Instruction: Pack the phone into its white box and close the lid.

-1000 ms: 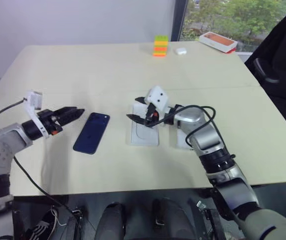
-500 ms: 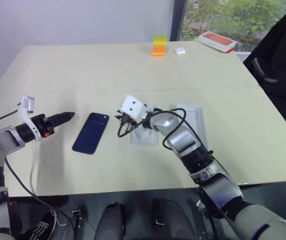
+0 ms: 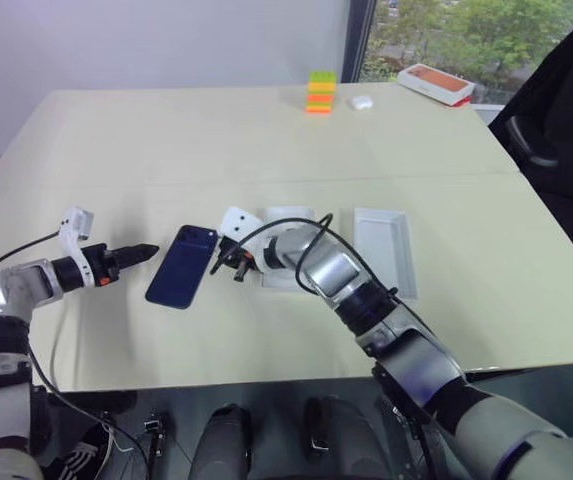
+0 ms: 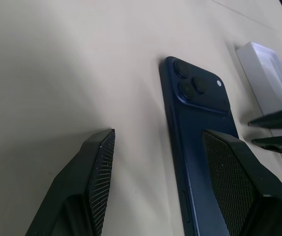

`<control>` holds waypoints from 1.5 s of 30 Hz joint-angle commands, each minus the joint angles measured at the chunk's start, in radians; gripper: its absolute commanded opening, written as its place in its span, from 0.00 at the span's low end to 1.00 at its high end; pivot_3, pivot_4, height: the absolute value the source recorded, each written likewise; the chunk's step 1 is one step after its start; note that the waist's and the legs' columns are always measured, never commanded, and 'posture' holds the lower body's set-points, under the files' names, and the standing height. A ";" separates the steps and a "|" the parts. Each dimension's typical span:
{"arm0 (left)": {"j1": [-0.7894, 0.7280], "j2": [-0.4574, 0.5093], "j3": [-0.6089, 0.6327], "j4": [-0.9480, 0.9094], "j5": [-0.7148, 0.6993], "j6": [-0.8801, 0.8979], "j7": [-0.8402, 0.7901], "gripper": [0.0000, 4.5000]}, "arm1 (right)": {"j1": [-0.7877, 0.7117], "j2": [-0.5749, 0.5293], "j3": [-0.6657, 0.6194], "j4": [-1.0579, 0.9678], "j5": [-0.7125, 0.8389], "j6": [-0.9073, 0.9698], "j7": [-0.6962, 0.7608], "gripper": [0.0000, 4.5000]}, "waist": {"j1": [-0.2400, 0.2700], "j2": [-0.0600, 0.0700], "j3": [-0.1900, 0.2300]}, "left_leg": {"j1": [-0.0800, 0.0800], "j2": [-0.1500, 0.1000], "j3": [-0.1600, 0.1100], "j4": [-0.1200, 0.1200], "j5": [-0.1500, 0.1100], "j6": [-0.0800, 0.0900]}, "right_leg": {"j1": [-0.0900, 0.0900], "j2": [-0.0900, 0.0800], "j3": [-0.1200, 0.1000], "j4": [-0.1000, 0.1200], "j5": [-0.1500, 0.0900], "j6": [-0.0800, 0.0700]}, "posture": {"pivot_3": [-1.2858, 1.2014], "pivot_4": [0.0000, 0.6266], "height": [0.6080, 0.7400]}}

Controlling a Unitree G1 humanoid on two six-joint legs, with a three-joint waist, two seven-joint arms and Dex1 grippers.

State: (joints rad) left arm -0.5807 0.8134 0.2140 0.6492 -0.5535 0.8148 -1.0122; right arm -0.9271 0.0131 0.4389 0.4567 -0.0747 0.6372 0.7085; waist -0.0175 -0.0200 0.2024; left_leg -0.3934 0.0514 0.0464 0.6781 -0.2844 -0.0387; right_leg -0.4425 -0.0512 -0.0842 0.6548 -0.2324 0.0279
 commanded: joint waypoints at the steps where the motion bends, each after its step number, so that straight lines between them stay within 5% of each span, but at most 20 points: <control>1: -0.017 -0.007 0.007 0.019 0.000 0.026 -0.035 0.66 | -0.013 0.011 -0.032 -0.031 0.016 0.020 -0.013 0.01 | 0.001 0.000 0.000 | 0.000 0.000 0.000 0.000 0.000 0.000 | 0.000 0.000 0.000 0.000 0.000 0.000 | 0.52 0.24 1.00; 13: 0.031 -0.056 -0.108 -0.050 0.032 0.176 -0.101 0.66 | -0.012 -0.003 -0.009 -0.065 0.000 0.019 -0.002 0.01 | 0.002 0.000 0.000 | 0.000 -0.001 0.000 0.000 0.000 0.000 | 0.000 -0.001 0.000 0.000 0.000 0.000 | 0.52 0.24 1.00; 22: 0.053 -0.058 -0.109 -0.080 0.027 0.224 -0.117 0.66 | 0.013 -0.068 0.092 -0.129 -0.033 0.022 0.084 0.01 | 0.002 0.000 -0.001 | 0.001 -0.001 0.000 0.000 0.000 0.000 | 0.001 -0.001 0.001 0.000 0.000 0.000 | 0.52 0.24 1.00; 34: 0.117 -0.091 -0.076 -0.200 -0.032 0.330 -0.076 0.66 | -0.008 0.000 0.103 -0.017 -0.047 0.037 0.049 0.01 | -0.001 0.001 -0.009 | 0.003 -0.001 -0.001 0.000 0.000 0.000 | 0.002 -0.002 0.002 0.000 0.000 0.001 | 0.52 0.24 1.00; 45: 0.120 -0.216 0.132 -0.295 -0.187 0.503 0.046 0.66 | 0.010 -0.017 0.084 0.010 -0.067 0.009 0.044 0.01 | 0.008 0.002 -0.013 | 0.017 -0.003 -0.002 -0.004 0.000 0.000 | 0.016 -0.009 0.001 -0.001 -0.002 0.003 | 0.52 0.24 1.00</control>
State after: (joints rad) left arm -0.4441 0.6408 0.3455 0.3595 -0.6715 1.2623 -0.9721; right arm -0.9270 -0.0188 0.5035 0.4725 -0.1380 0.6463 0.7494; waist -0.0093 -0.0183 0.1892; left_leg -0.3764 0.0475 0.0441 0.6744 -0.2847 -0.0384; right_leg -0.4269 -0.0605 -0.0830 0.6538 -0.2346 0.0308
